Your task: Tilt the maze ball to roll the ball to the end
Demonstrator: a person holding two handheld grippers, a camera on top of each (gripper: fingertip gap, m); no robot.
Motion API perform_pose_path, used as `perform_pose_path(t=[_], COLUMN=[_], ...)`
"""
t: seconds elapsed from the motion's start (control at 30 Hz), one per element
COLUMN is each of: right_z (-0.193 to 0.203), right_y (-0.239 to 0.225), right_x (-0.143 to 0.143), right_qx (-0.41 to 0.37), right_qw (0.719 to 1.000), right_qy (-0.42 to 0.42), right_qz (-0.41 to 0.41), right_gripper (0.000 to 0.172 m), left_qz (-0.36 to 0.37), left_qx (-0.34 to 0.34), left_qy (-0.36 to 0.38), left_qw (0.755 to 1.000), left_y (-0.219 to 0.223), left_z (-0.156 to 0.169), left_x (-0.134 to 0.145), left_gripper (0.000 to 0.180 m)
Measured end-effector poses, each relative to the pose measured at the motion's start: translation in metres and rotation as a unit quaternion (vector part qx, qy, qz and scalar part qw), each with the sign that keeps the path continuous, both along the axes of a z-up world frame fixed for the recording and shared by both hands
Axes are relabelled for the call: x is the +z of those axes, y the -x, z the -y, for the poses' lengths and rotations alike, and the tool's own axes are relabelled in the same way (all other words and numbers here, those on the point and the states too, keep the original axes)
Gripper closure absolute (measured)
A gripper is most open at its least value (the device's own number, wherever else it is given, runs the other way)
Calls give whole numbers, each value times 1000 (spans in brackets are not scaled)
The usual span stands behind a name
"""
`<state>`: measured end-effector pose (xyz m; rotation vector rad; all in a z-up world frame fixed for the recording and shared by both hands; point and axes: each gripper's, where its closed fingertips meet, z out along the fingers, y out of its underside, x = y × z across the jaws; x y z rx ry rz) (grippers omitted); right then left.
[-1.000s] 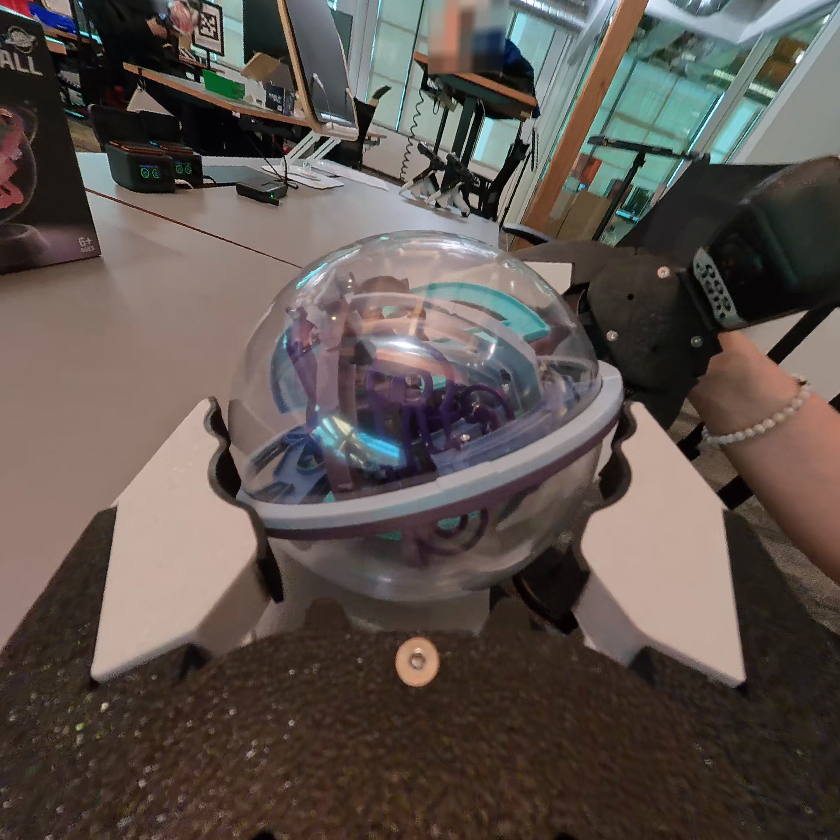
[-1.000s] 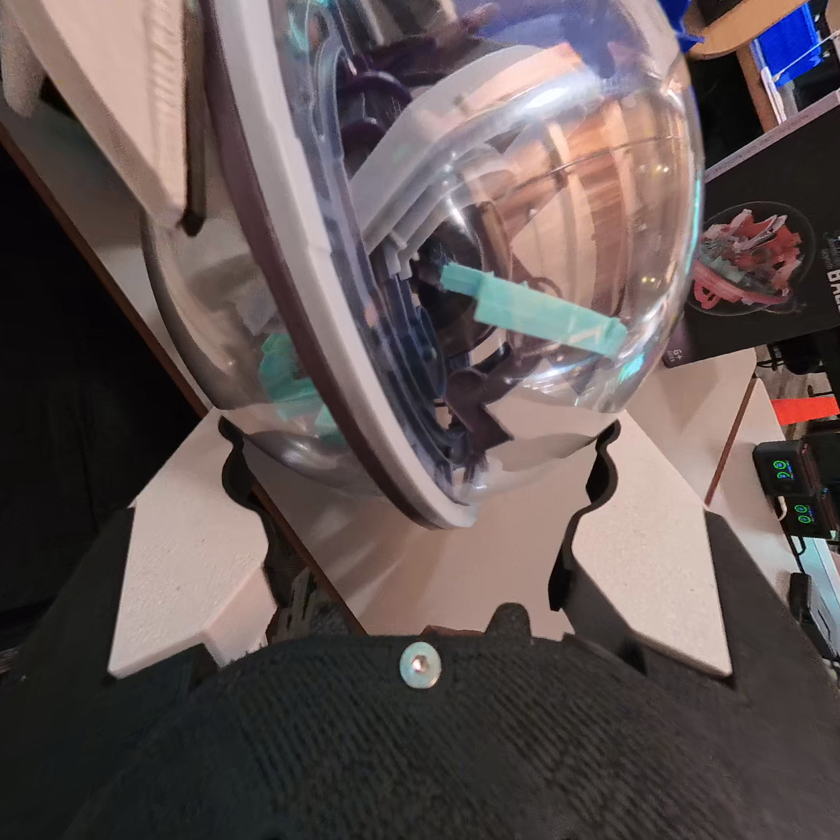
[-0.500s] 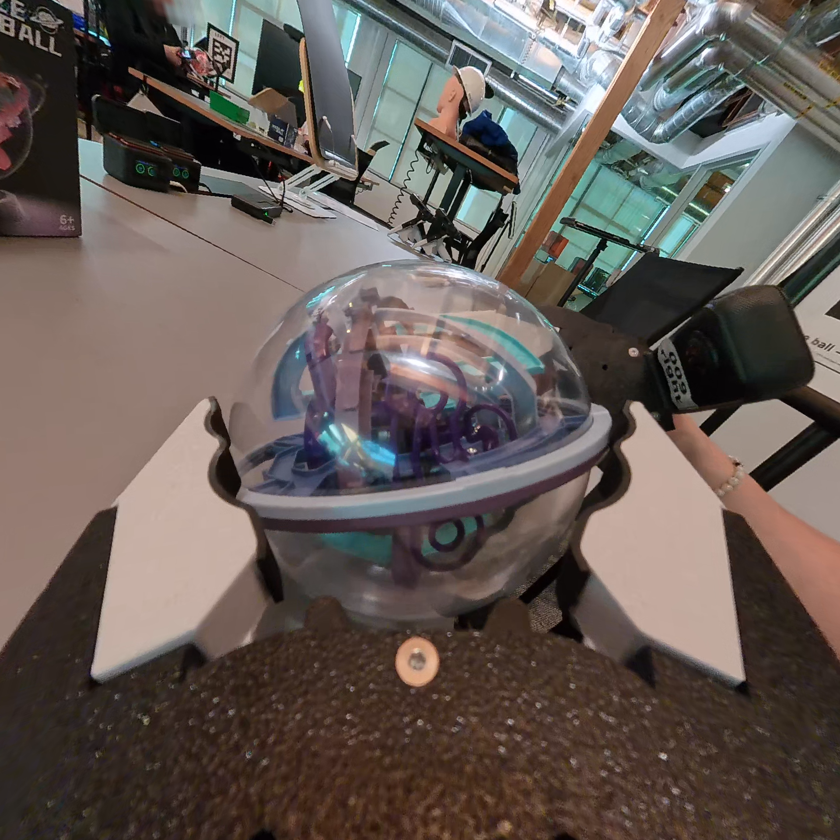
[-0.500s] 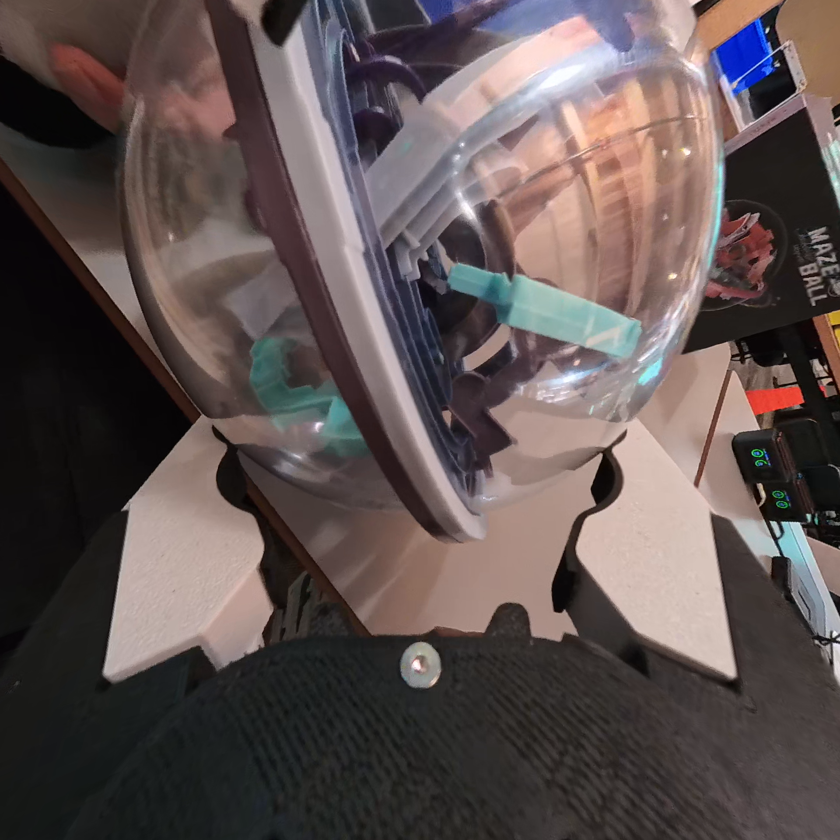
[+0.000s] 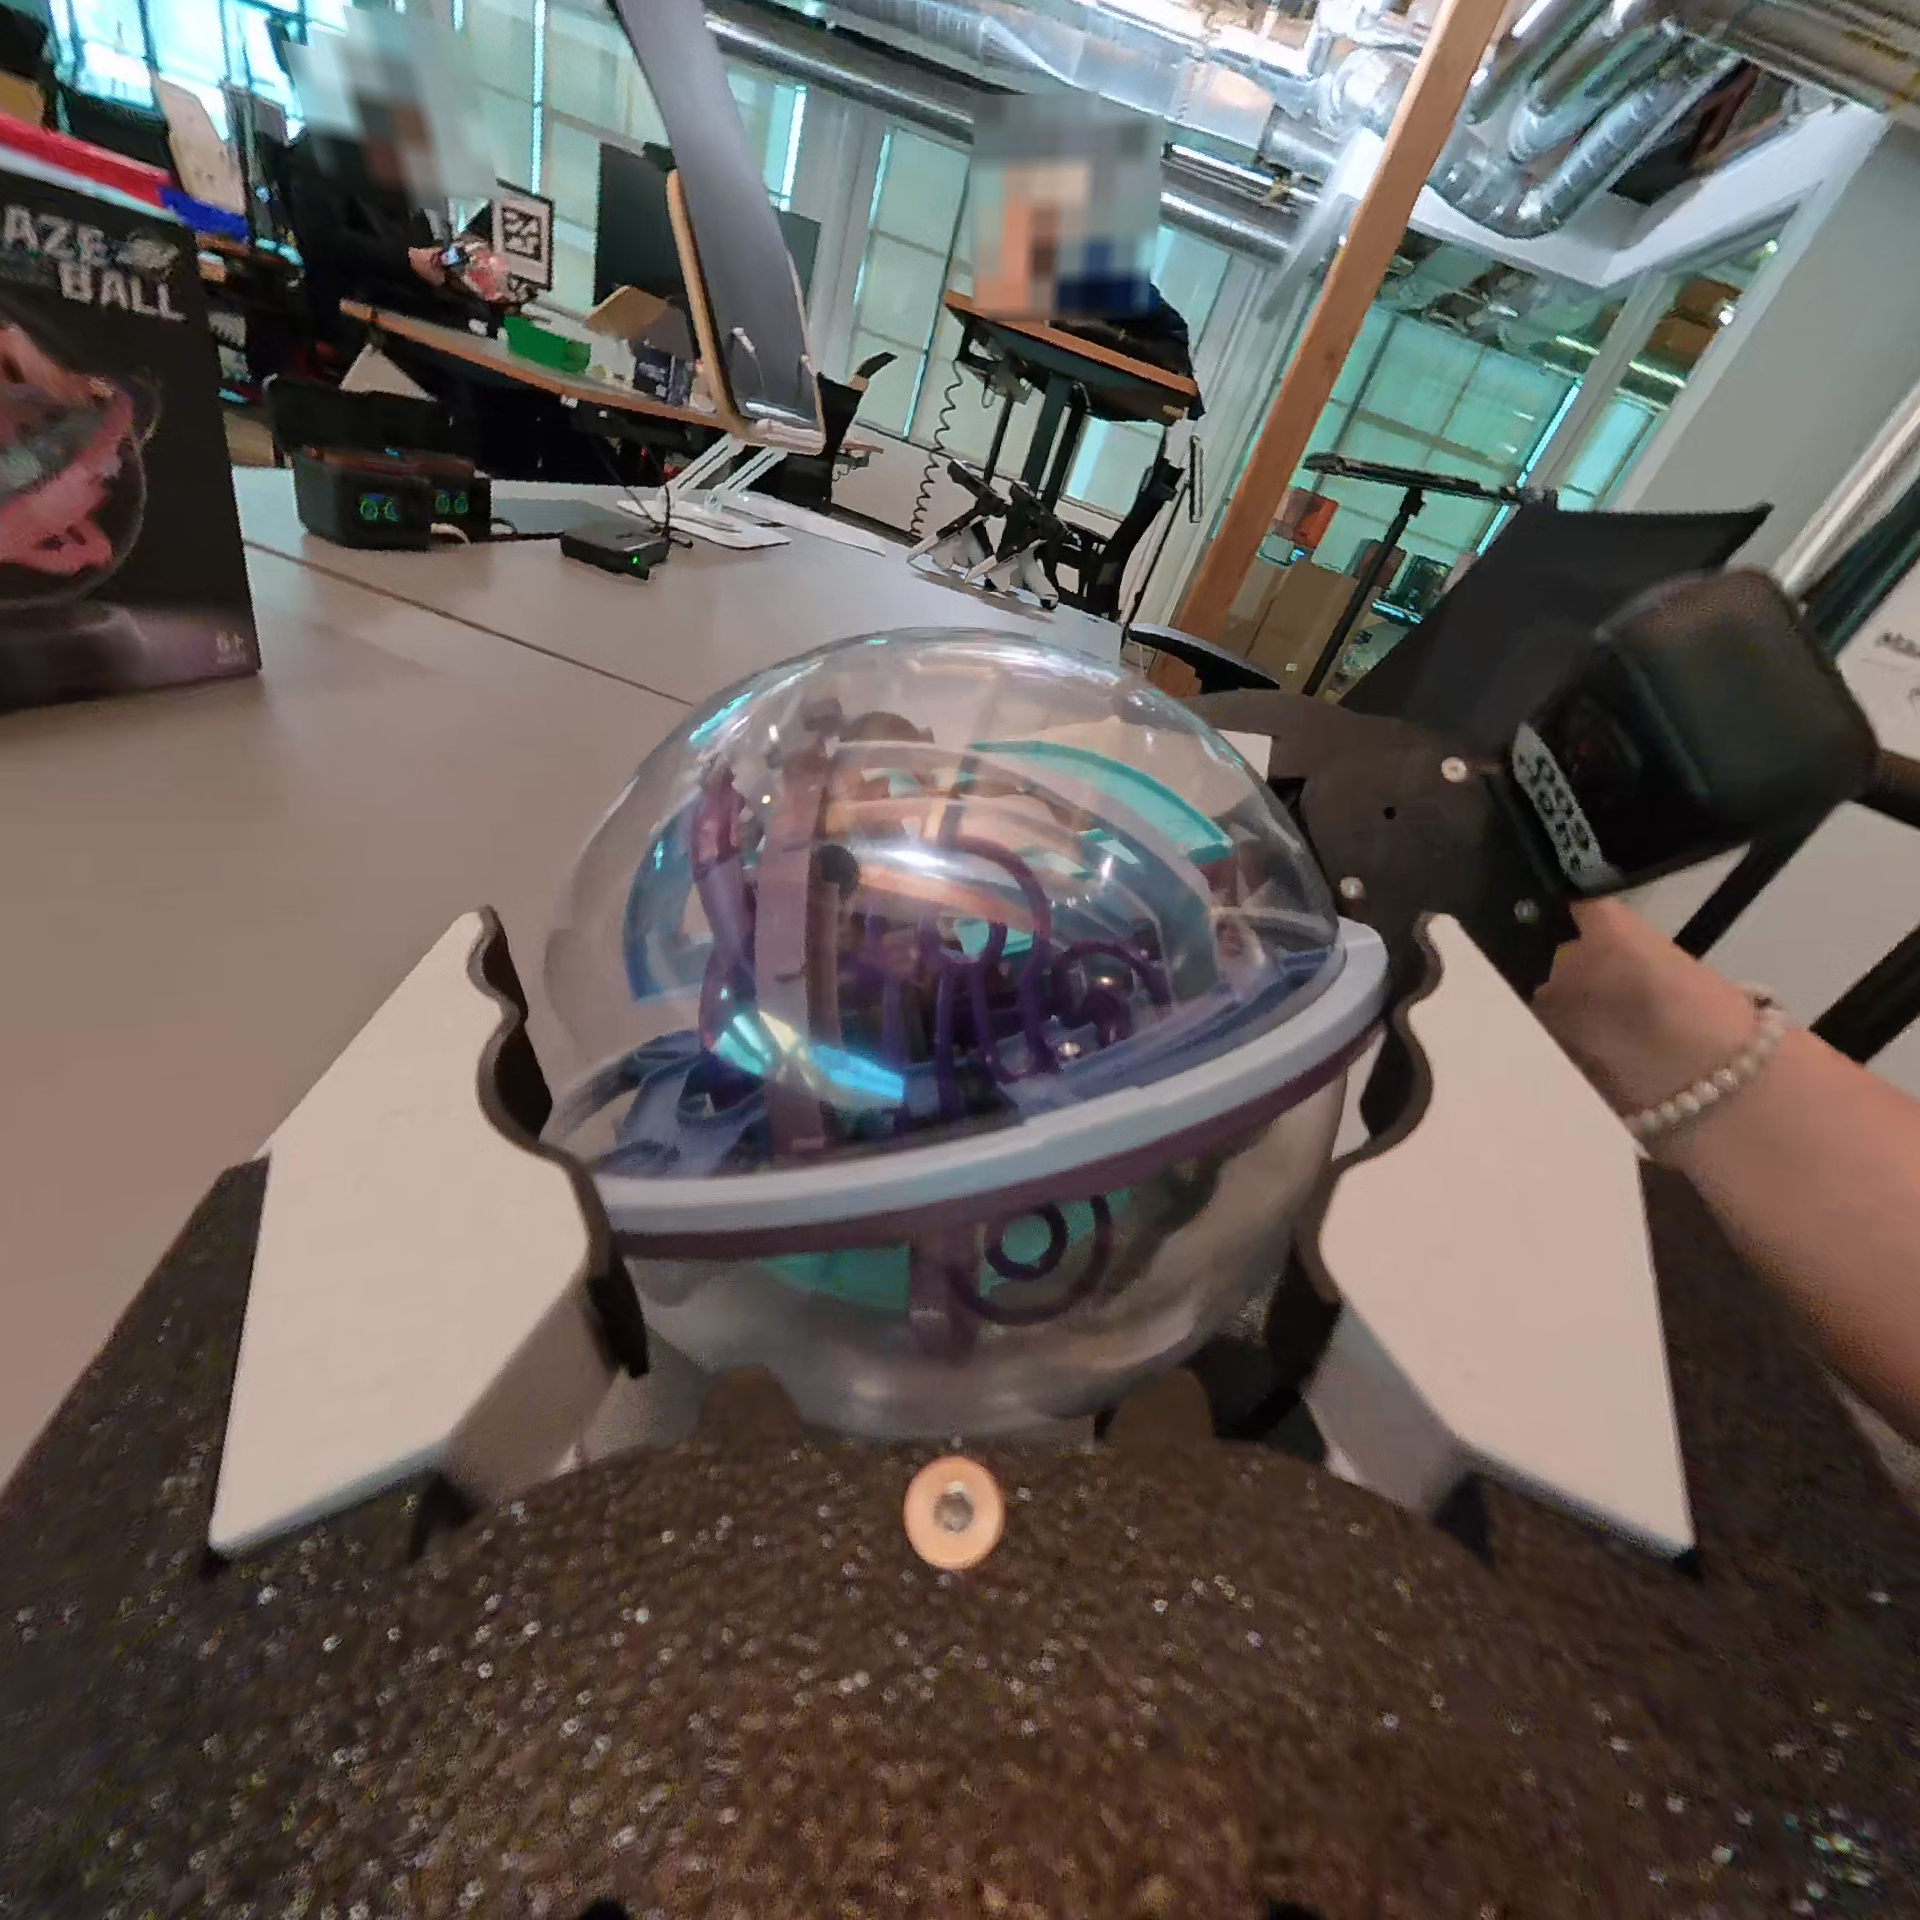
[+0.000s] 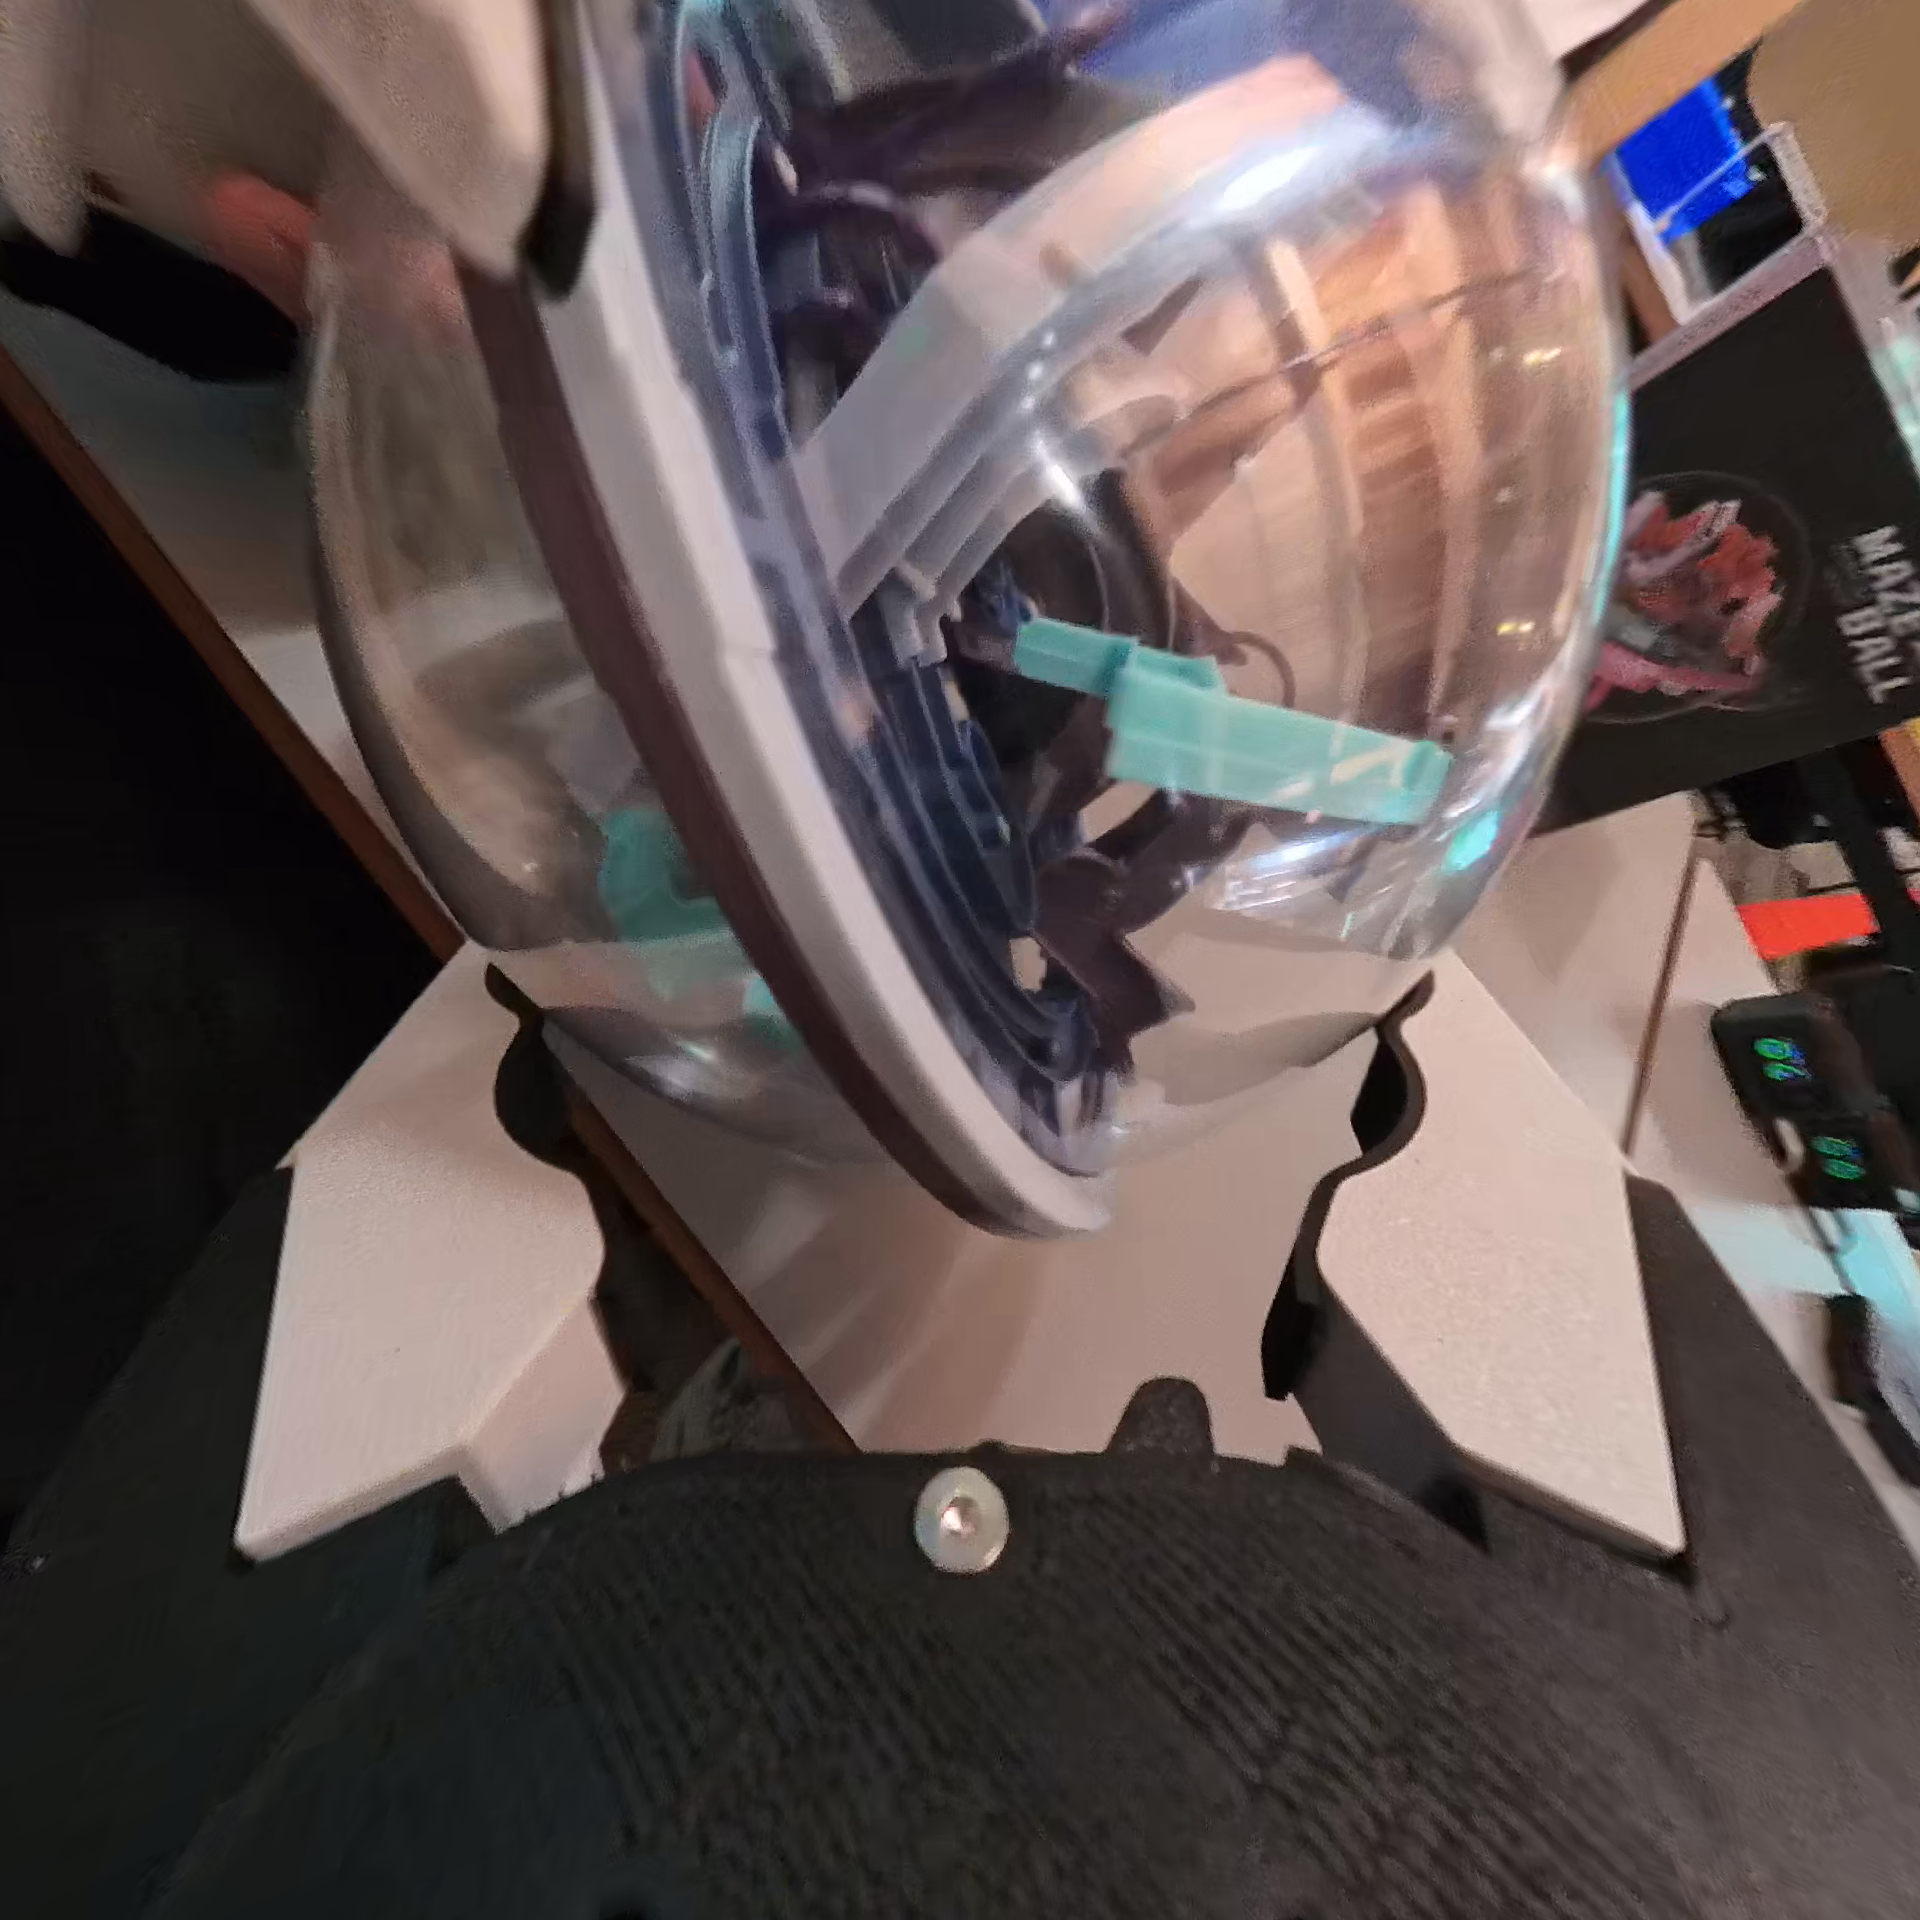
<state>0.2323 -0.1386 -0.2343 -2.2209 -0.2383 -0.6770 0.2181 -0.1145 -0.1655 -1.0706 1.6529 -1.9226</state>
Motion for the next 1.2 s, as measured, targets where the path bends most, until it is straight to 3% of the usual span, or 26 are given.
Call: perform_pose_path(t=[0.2,0.6,0.73,0.87,1.2], right_z=[-15,-9,-10,-5,-14], right_y=[20,14,12,6,13], right_x=[21,14,12,-3,3], right_qx=[37,19,2,-8,0], right_qw=[991,996,997,1000,999], right_qy=[-71,-43,-51,-5,-33], right_qz=[-105,-70,-57,-15,-44], right_gripper=[16,14,15,20,20], left_qz=[8,-35,-30,-7,-38], left_qx=[-48,-34,-6,35,23], left_qy=[-26,-35,-12,-9,16], left_qw=[998,998,999,999,999], left_y=[4,2,1,1,4], left_z=[-1,2,-2,-9,-14], left_x=[-3,-8,-7,-2,-4], left_gripper=[23,23,23,23,23])
